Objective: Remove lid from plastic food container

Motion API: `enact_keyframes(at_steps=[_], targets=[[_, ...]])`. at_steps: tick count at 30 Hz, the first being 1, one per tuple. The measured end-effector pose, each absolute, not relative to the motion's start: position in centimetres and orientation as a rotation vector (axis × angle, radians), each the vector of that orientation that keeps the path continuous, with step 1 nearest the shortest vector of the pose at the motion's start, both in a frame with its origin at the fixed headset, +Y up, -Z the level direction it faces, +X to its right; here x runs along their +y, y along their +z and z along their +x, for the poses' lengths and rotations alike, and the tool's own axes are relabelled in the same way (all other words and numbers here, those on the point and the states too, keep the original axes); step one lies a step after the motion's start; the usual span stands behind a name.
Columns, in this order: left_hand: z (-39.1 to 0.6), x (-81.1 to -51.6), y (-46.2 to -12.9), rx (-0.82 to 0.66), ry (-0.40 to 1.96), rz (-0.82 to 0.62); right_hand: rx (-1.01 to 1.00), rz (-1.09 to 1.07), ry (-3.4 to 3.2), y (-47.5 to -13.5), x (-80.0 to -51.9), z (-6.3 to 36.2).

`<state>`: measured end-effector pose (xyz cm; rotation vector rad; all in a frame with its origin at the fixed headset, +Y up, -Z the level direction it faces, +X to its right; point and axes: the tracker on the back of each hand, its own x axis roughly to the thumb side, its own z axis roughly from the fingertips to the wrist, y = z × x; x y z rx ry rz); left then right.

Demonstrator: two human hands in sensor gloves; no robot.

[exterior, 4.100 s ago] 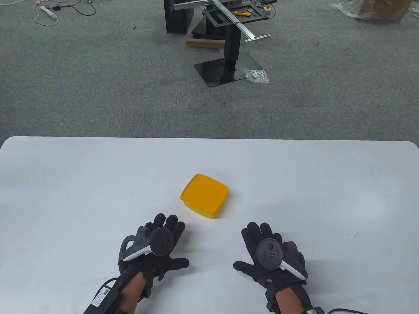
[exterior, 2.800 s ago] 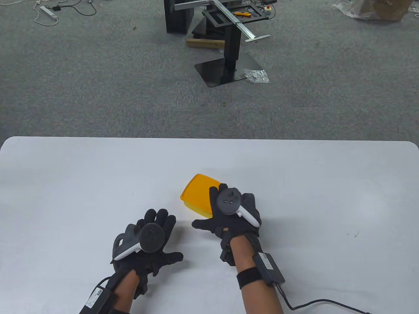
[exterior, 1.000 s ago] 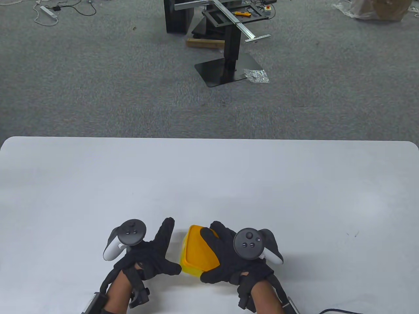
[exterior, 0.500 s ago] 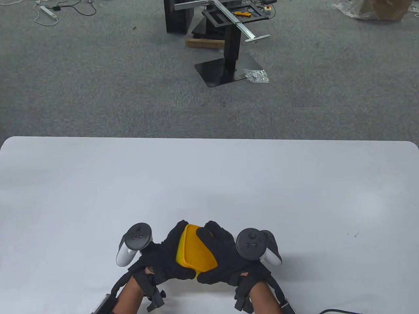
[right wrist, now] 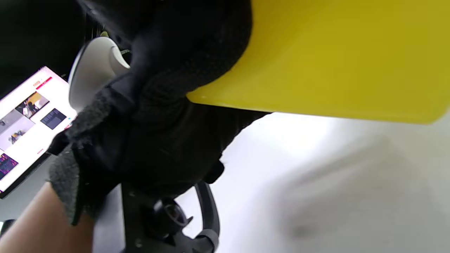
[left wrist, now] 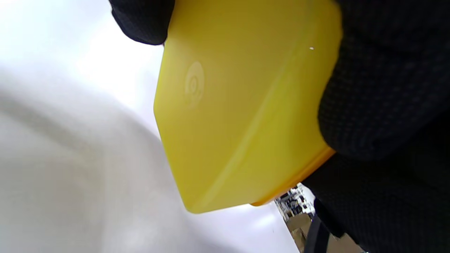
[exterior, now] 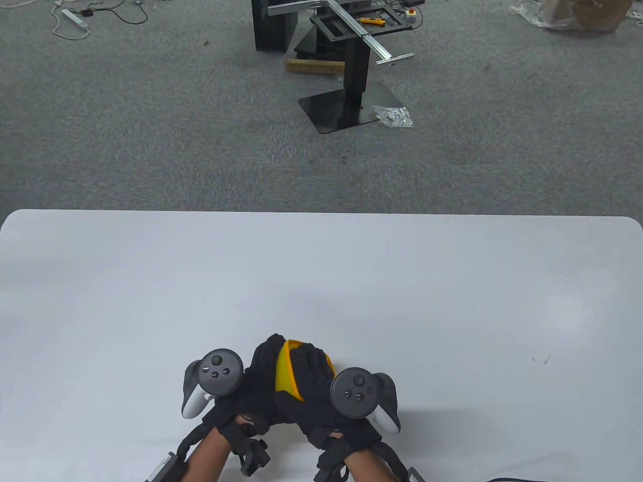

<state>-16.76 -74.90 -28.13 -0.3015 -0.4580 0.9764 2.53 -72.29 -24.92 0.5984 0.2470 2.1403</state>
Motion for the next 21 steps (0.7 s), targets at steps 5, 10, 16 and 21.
enact_keyframes(at_steps=[5, 10, 16, 21], targets=[[-16.7, -75.0, -28.1, -0.442, 0.986, -0.291, 0.135, 0.652, 2.198, -24.6, -72.2, 2.3], [-16.8, -75.2, -28.2, -0.428, 1.047, -0.296, -0.008, 0.660, 2.189, -24.4, -72.3, 2.1], [-16.9, -75.3, -28.1, -0.410, 1.156, -0.284, -0.178, 0.508, 1.995, -24.3, -72.1, 3.0], [-17.3, -74.7, -28.0, -0.415, 1.140, -0.239, -0.182, 0.437, 1.868, -24.4, -72.4, 3.5]])
